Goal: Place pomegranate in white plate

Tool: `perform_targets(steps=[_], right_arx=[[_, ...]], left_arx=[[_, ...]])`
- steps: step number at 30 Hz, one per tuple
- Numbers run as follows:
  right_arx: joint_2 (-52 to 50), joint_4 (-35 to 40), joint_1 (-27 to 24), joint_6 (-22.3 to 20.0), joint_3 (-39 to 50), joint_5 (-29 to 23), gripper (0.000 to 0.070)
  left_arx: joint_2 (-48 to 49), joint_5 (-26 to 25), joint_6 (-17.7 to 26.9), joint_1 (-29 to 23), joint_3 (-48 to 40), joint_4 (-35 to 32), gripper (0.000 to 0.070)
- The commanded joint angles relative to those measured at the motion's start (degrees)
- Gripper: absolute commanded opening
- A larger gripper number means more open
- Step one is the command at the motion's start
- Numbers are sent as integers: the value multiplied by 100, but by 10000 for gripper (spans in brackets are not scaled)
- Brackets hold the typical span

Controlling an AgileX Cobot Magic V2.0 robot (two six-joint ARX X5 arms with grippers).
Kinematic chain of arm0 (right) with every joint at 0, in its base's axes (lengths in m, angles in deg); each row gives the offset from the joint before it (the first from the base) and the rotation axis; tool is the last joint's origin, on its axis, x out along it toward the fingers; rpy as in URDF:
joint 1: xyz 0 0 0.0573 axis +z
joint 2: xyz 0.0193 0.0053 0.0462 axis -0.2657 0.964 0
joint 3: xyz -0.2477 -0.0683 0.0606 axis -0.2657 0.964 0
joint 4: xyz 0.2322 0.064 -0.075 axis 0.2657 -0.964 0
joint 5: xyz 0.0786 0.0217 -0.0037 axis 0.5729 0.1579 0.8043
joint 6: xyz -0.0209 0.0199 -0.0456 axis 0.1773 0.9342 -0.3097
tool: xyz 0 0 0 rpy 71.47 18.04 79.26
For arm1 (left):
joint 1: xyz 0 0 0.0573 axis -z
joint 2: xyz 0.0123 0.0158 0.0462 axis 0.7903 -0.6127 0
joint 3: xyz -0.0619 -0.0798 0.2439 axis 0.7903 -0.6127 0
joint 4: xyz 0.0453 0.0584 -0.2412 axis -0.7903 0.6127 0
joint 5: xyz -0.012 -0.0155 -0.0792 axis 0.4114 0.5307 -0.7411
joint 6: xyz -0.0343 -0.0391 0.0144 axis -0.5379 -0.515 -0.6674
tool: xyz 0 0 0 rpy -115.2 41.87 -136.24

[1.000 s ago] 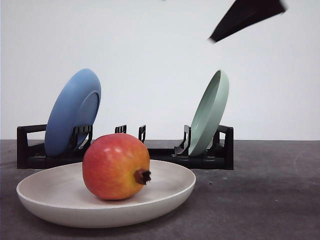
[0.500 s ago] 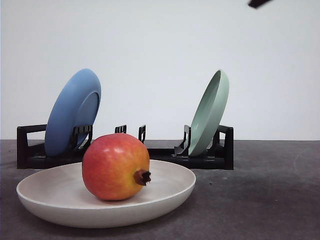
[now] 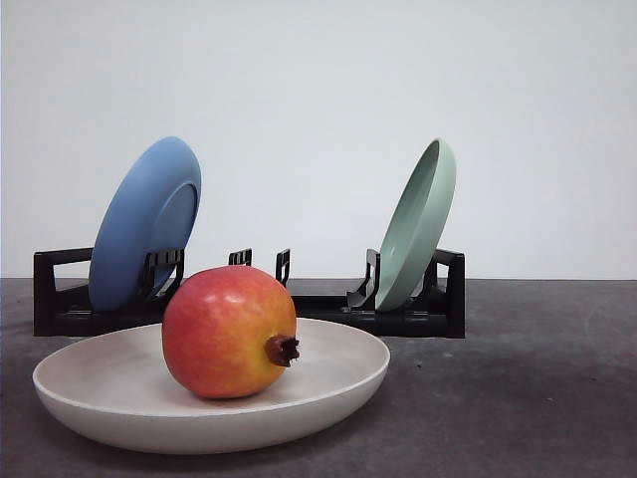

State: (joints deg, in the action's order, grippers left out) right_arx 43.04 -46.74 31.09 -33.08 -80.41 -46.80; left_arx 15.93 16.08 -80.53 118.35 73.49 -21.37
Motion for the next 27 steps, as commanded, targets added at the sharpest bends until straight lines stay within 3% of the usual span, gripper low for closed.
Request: perform_targets(steps=[1,13,18,22,27], right_arx=[[50,63,57,-61,-118,-1,2],[50,411,57,-61,-118,0,2],[50,507,57,-61,-118,0,2],[50,682,57,-61,-118,0,2],[50,741,57,-61,-118,-1,2]], left_arx=[[-40,9,-9,59,72,-63,3],[-40,16,76,57,72,-67,3],[34,517,498,-101,72,-227,28],[254,368,1076,-835,69,-915,28],[639,-821,1421,-2376,63,-1785,28]])
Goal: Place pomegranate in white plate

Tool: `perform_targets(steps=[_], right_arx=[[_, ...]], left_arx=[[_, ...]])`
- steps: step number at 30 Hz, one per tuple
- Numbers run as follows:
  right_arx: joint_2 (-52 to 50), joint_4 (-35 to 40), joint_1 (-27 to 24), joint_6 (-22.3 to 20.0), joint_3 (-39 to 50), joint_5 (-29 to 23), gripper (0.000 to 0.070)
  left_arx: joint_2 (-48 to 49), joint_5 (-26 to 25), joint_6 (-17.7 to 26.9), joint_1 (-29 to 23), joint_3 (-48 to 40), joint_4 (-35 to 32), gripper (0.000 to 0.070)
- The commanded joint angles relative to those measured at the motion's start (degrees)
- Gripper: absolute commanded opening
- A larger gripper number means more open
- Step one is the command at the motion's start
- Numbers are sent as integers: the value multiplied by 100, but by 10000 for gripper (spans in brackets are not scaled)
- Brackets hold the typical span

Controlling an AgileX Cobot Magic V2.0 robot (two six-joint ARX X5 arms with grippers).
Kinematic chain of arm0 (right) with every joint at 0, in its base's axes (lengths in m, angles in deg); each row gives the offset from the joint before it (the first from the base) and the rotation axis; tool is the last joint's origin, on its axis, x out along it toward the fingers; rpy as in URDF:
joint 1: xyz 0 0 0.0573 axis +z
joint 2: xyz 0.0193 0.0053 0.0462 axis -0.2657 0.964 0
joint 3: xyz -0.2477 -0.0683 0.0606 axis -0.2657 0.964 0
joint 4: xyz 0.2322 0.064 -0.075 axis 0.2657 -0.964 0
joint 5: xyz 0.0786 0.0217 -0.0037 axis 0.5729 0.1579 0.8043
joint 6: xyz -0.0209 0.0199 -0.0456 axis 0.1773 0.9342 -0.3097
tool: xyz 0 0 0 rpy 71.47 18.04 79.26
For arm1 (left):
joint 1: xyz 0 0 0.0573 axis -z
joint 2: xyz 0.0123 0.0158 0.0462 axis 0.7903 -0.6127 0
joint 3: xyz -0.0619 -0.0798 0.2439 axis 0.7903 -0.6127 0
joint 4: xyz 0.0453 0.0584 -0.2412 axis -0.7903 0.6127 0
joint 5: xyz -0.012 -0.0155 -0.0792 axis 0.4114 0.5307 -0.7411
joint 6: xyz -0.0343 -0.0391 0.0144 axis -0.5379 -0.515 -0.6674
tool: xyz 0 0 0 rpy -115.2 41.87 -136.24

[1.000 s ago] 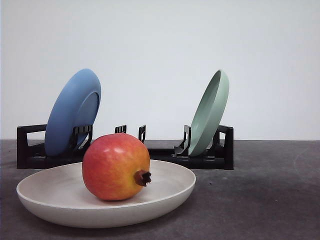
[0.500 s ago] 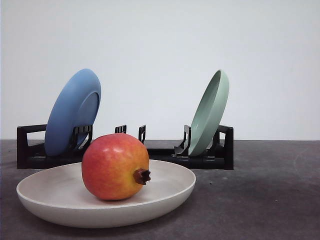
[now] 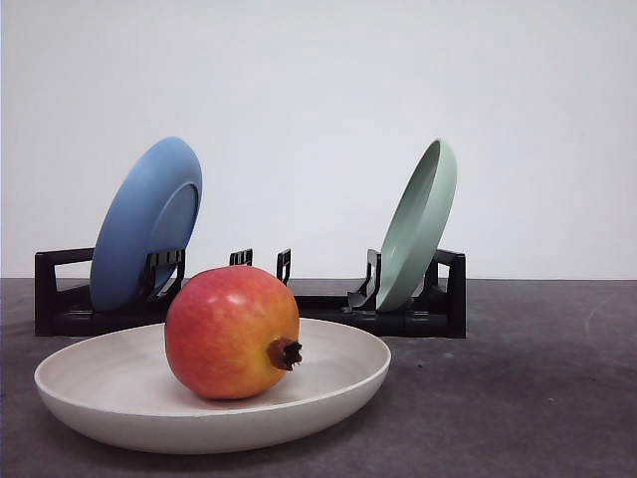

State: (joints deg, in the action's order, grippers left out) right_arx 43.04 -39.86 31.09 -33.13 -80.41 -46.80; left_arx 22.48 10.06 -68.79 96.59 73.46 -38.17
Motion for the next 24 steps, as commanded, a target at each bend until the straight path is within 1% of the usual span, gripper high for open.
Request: perform_targets(steps=[1,4,6,8,12,17,20,24], right_arx=[[50,53,57,-57,-118,0,2],[50,53,57,-57,-118,-2,2],[50,53,57,-57,-118,0,2],[50,53,57,-57,-118,-2,2],[50,53,57,-57,-118,0,2],[50,53,57,-57,-118,-2,2],[50,53,57,-57,-118,0,2],[50,53,57,-57,-118,-2,1]], left_arx=[[76,-503,312,-584,66,-225,28],[376,-1216,435,-1656,63,-386,28],[603,-1528,509,-2295,63,-375,28],[852,-1692,606,-2866,53,-354,28],[1375,-1785,881,-3838,-43,-348,28],[2028,-1785,1066,-4660,-464,-357,28],[2383,-1785,1113,-4984,-892,-367,28],[2817,-1789,1077,-5211,-1609,-406,28]])
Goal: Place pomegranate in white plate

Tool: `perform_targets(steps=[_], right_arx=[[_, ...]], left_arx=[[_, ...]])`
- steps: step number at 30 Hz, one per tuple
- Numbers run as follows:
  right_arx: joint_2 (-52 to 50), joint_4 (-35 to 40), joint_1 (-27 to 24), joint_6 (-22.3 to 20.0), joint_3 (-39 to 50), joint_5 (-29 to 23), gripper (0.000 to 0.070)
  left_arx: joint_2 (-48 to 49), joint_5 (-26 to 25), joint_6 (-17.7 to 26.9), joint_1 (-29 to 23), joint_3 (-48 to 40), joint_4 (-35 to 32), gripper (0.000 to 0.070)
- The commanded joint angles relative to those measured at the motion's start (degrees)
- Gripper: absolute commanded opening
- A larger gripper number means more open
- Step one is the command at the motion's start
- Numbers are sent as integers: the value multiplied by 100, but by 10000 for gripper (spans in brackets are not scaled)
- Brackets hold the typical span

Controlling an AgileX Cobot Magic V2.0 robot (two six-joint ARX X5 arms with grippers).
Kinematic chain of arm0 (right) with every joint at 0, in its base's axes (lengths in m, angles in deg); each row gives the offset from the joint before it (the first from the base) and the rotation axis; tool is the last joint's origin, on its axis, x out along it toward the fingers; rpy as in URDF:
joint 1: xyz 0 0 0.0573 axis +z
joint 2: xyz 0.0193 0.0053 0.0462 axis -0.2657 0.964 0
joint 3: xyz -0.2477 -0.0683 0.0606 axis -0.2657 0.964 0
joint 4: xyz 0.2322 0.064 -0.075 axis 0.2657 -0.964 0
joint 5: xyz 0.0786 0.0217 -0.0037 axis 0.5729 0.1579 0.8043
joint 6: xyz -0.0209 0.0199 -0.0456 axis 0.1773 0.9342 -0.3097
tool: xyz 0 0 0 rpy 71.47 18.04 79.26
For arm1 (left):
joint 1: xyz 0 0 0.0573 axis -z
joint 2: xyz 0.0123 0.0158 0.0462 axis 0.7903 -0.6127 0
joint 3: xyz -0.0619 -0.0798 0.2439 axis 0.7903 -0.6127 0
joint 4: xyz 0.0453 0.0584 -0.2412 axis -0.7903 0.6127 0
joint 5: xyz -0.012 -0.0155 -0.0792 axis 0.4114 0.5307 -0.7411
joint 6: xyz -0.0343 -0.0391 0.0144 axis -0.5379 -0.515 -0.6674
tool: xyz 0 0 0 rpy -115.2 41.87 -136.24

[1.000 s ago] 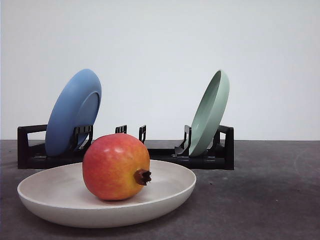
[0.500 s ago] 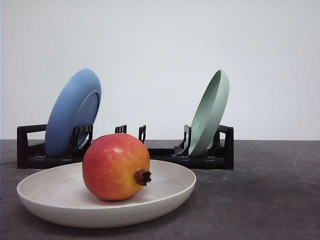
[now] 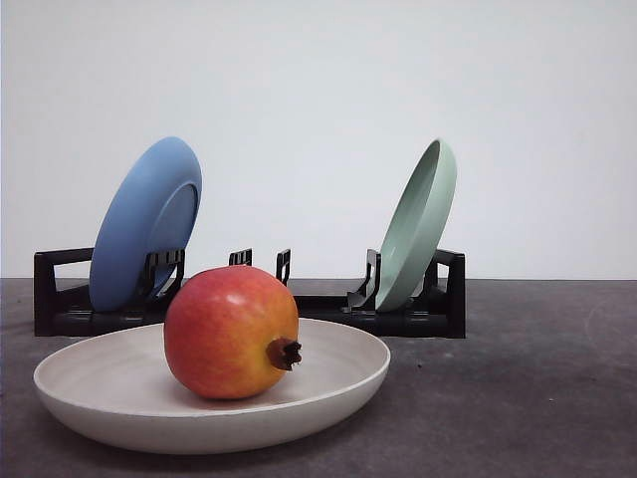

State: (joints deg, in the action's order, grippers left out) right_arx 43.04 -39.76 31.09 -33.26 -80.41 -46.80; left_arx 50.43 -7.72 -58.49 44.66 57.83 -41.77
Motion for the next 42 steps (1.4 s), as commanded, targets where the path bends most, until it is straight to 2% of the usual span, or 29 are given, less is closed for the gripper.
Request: perform_targets(steps=[1,6,13,22,28,37,42], right_arx=[[50,44,57,-44,-118,0,2],[50,44,57,-44,-118,-2,1],[50,44,57,-44,-118,-2,2],[50,44,57,-44,-118,0,2],[50,45,57,-44,-118,-2,2],[50,57,57,-44,-118,0,1],[50,59,57,-44,-118,-2,2]], left_arx=[[138,-15,27,-42,-266,-73,28],[656,-210,-254,-46,-1273,-222,28],[1138,-1104,-308,-10,-2476,-614,28],[1609,-1019,-493,282,-3226,-629,28],[1692,-741,-581,371,-3478,-636,28],[1692,-733,-667,426,-3791,-616,28],[1692,-697,-665,426,-3796,-387,28]])
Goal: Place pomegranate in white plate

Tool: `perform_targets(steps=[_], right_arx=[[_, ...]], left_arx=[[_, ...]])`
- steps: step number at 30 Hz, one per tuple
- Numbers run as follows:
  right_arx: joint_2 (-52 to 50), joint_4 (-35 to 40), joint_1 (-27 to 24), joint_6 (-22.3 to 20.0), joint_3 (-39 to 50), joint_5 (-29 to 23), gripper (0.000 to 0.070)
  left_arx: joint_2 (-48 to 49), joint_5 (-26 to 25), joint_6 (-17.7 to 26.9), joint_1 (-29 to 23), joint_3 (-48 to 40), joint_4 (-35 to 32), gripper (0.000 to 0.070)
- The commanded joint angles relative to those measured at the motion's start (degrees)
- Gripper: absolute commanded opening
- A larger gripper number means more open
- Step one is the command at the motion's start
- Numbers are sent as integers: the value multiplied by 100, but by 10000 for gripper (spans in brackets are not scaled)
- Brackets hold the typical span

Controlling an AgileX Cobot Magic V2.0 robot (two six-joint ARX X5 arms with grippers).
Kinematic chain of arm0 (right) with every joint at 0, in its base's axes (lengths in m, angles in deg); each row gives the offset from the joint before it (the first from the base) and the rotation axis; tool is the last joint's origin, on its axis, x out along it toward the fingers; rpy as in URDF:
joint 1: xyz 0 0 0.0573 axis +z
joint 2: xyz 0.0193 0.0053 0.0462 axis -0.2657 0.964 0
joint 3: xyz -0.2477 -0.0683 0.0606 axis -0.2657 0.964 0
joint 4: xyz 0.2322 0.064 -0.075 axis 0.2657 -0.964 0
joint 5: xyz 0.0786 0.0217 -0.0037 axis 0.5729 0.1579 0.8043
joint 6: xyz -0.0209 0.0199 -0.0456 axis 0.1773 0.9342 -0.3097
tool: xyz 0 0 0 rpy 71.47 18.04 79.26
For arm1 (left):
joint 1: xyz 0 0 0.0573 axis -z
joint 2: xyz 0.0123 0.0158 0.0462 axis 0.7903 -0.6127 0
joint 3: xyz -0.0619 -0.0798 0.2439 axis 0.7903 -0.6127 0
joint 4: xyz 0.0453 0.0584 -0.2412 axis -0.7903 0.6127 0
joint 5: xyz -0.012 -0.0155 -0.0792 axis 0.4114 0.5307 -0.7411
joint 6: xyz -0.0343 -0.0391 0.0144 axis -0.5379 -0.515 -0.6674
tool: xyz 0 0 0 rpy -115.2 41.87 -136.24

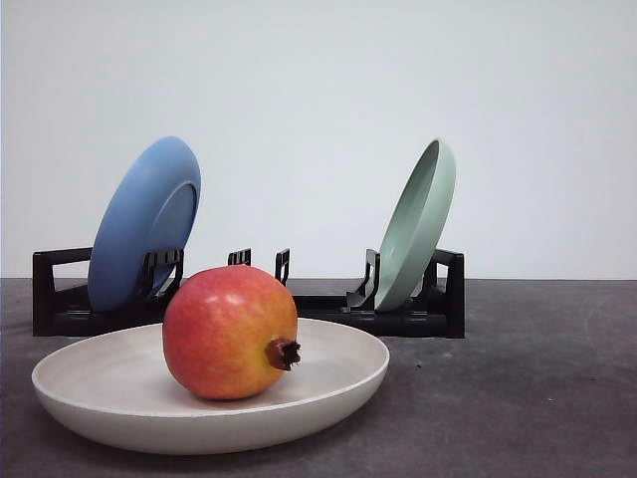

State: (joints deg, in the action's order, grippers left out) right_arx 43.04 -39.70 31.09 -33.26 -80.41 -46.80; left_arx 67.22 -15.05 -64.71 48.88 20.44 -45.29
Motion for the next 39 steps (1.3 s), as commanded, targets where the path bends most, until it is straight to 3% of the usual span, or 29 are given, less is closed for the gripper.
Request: perform_targets(steps=[1,7,36,39], right_arx=[[50,52,57,-44,-118,0,2],[50,52,57,-44,-118,0,2],[50,52,57,-45,-118,-2,2],[50,91,55,-385,-116,-46,2]], left_arx=[[13,75,-45,4,-57,-1,28],[13,181,-46,4,-55,459,28],[13,186,-48,4,-55,458,28],[13,188,-48,4,-55,458,28]])
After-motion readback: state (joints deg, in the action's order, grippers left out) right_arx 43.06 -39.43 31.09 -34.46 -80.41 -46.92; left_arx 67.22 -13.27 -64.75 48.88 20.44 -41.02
